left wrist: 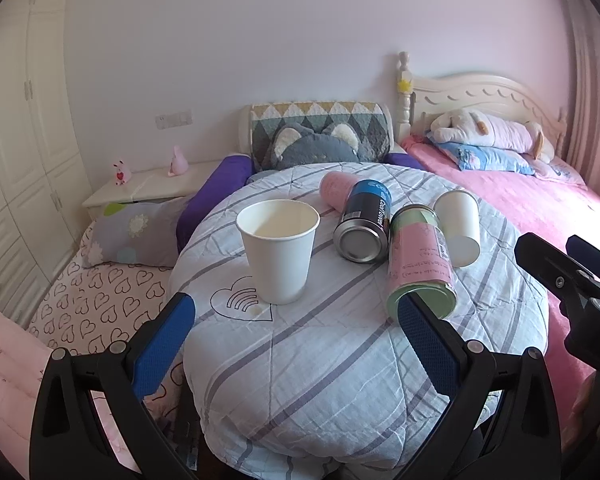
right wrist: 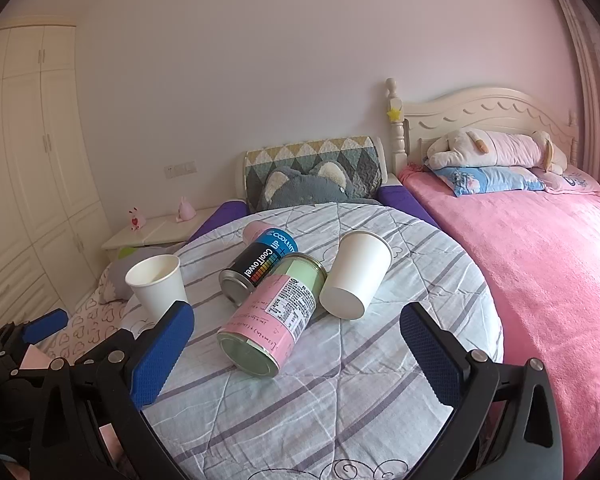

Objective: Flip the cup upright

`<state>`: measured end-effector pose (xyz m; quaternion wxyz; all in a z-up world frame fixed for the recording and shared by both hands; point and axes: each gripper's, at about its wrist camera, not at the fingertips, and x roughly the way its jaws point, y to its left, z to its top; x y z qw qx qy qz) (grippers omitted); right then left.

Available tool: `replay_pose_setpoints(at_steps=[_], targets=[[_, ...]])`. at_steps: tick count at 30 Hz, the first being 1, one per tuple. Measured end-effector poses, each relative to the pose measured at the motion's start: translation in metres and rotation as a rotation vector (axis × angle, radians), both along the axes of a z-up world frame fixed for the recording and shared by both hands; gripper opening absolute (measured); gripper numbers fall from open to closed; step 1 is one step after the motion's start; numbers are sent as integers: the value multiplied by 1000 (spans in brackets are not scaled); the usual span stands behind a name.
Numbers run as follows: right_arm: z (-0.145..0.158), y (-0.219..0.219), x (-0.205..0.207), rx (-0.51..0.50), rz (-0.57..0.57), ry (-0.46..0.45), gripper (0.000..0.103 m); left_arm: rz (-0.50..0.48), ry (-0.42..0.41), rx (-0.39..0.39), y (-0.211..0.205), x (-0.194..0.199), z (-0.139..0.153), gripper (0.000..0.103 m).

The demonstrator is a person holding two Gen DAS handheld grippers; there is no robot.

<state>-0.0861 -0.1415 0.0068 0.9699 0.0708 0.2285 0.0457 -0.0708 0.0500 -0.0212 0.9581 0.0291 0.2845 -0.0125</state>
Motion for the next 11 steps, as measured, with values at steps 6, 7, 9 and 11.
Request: replay_pose_setpoints(at_steps=[6, 7, 9, 11], targets=[[-2, 3, 3, -5, 5, 7, 103, -1, 12, 6, 3, 4, 0, 103], [-2, 3, 3, -5, 6, 7, 103, 0, 15, 7, 4, 5, -1, 103], [-2, 4, 5, -4, 10, 8, 103, -12, 31, 8, 6, 8, -2, 103], [-2, 6, 7, -3, 18, 7, 103, -19, 51, 11, 7, 10, -3, 103]])
